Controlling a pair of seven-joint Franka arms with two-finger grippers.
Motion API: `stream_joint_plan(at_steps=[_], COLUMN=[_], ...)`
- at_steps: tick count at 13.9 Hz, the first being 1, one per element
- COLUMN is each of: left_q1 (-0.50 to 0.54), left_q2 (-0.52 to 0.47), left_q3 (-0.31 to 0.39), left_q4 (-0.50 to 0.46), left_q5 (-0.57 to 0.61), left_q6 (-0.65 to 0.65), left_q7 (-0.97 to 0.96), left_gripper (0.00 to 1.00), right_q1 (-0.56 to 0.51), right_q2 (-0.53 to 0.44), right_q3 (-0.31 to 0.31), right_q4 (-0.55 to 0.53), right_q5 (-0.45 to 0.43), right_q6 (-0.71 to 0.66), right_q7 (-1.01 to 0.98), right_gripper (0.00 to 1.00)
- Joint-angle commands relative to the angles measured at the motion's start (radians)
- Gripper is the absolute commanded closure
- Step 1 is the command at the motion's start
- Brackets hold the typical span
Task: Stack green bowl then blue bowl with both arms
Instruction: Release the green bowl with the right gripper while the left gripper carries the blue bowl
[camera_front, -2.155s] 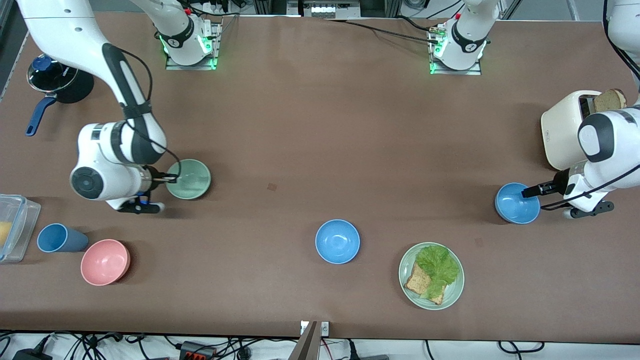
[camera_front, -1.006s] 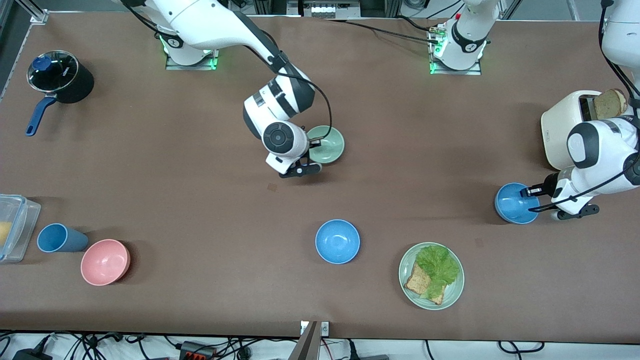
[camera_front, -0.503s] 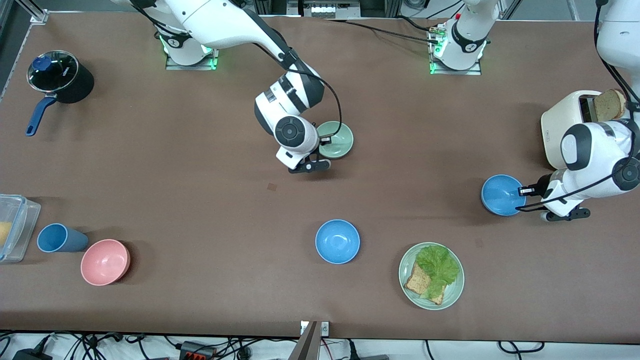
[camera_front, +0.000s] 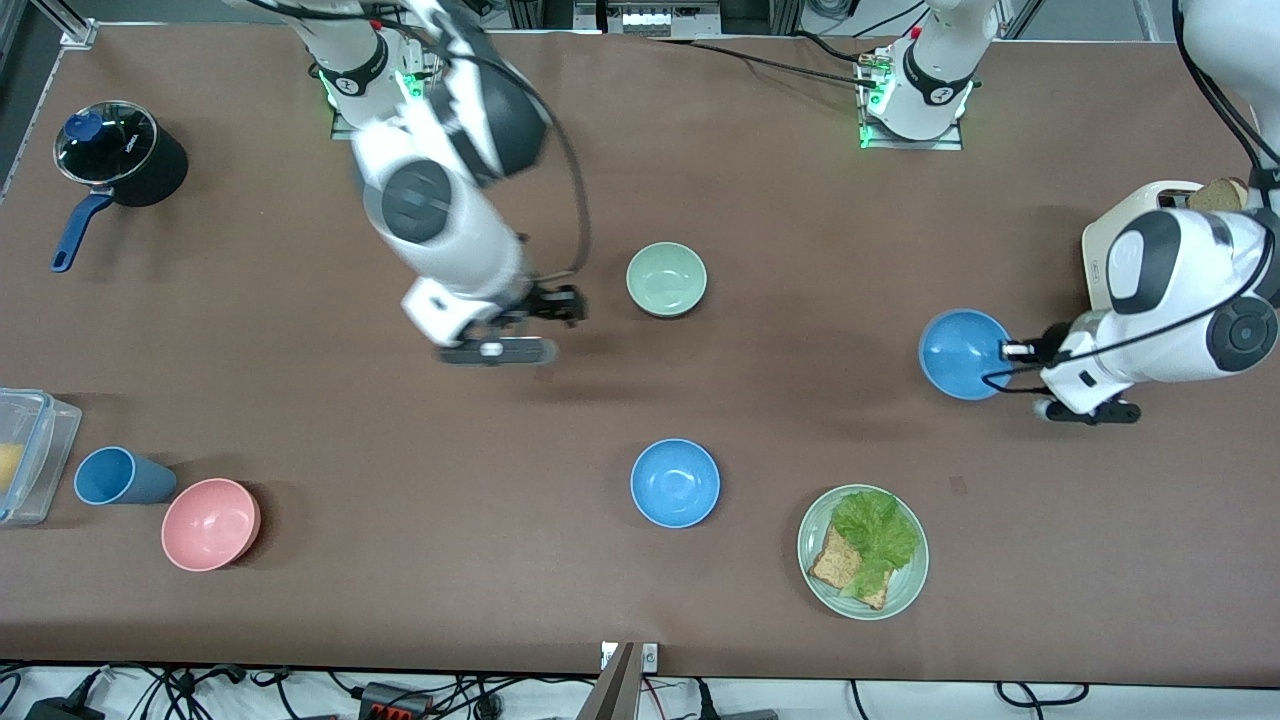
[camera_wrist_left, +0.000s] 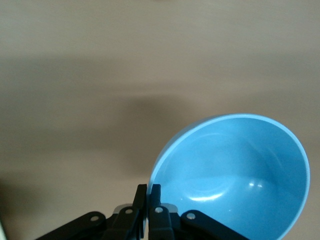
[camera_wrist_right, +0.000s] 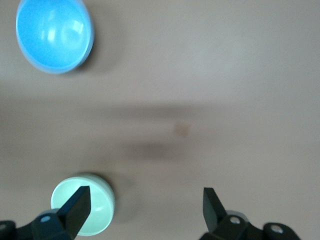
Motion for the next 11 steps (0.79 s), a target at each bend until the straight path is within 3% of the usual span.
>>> stream_joint_plan(at_steps=[1, 5, 7, 9, 11], left_q1=[0.005, 0.007, -0.007, -0.074, -0.142], left_q2=[-0.047, -0.052, -0.049, -0.04, -0.03], left_q3=[-0.097, -0.325, -0.382, -0.418, -0.418], left_q4=[0.046, 0.06, 0.055, 0.051, 0.02], left_q5=[-0.082, -0.106, -0.18, -0.182, -0.183], left_q6=[-0.107, -0.118, -0.086, -0.043, 0.029], left_q7=[-0.077, -0.463, -0.582, -0.692, -0.777], left_gripper=[0.99, 1.0, 1.0, 1.0, 1.0], right_q1=[-0.01, -0.019, -0.028, -0.103, -0.261], right_q2=[-0.048, -0.05, -0.048, -0.063, -0.105], right_q3=[-0.124, -0.298, -0.367, -0.357, -0.224], right_q4=[-0.027, 0.003, 0.003, 0.004, 0.004], right_q5=[-0.018, -0.018, -0.006, 0.002, 0.005], right_q6=[0.0, -0.061, -0.087, -0.084, -0.089], right_q7=[-0.052, -0.187, -0.285, -0.373, -0.396], right_gripper=[0.0, 0.0, 0.0, 0.0, 0.0])
